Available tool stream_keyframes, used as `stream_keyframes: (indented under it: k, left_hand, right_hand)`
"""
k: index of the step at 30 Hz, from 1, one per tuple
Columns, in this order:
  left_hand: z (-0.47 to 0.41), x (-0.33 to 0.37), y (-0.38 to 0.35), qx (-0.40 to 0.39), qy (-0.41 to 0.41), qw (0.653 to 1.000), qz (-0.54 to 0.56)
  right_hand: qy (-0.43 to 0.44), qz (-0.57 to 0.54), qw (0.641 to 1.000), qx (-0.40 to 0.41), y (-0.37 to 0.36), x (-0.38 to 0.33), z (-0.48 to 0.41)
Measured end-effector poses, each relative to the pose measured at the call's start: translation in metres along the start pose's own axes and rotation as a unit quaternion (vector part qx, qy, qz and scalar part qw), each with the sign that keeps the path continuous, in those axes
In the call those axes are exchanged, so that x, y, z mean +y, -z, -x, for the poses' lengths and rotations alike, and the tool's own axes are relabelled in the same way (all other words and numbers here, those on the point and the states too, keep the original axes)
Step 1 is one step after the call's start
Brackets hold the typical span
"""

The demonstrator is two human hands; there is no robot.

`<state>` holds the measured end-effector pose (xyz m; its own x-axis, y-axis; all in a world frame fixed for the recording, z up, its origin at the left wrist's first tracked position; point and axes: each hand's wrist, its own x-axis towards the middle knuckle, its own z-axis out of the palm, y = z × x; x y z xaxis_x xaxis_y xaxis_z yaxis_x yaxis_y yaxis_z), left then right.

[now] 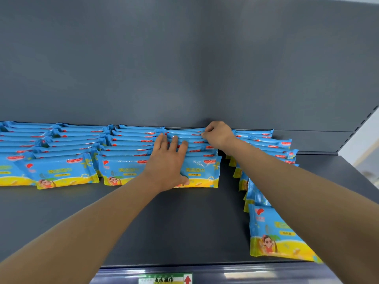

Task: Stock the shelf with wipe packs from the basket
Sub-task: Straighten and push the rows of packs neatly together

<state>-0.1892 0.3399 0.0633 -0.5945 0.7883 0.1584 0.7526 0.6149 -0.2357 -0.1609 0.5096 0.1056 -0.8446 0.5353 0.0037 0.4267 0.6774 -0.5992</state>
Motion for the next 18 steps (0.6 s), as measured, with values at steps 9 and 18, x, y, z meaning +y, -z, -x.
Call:
stream_keyframes:
  k: [9, 18]
  left_hand:
    - [-0.002, -0.005, 0.004, -0.025, -0.032, 0.996, -0.076]
    - [0.017, -0.006, 0.005, -0.005, -0.007, 0.997, -0.074]
  right_hand:
    - [-0.006, -0.013, 1.0, -0.012, 0.017, 0.01, 0.015]
    - [-0.072, 0.02, 0.98, -0.185, 0.012, 0.01, 0.05]
